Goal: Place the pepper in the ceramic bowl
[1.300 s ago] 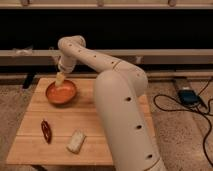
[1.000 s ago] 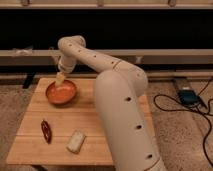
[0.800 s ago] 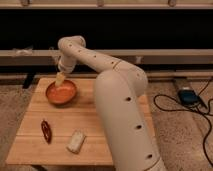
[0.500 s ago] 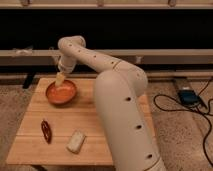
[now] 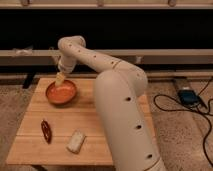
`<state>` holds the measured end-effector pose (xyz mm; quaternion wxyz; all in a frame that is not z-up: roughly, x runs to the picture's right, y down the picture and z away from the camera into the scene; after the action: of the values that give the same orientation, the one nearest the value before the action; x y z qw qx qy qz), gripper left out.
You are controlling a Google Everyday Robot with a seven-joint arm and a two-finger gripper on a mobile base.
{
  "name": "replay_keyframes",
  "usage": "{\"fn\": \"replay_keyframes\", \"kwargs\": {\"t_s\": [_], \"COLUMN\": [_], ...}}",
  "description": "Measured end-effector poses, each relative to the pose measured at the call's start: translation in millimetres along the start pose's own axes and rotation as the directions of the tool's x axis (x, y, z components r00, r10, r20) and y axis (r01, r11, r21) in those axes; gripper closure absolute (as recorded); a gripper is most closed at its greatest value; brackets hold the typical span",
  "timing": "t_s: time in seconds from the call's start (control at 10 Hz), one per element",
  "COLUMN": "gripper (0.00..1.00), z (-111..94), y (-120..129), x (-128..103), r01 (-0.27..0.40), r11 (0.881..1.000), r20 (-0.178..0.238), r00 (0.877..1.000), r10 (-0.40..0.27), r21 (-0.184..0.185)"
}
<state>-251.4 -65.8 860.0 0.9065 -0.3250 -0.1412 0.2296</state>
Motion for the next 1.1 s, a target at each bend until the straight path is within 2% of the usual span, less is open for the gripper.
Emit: {"fn": "replay_keyframes", "kwargs": {"t_s": [0.9, 1.0, 1.1], "gripper": [0.20, 0.20, 0.20], "z": [-0.1, -0.1, -3.1], "y": [-0.2, -0.4, 1.2], "x": [0.7, 0.7, -0.8], "r01": [0.000, -0.004, -0.032], "r11": [1.000, 1.000, 0.999], "r20": [-0.001, 0.001, 0.008], "r00": [1.000, 1.000, 0.999], "r10": [0.000, 0.004, 0.032], "r21": [0.000, 0.004, 0.029]}}
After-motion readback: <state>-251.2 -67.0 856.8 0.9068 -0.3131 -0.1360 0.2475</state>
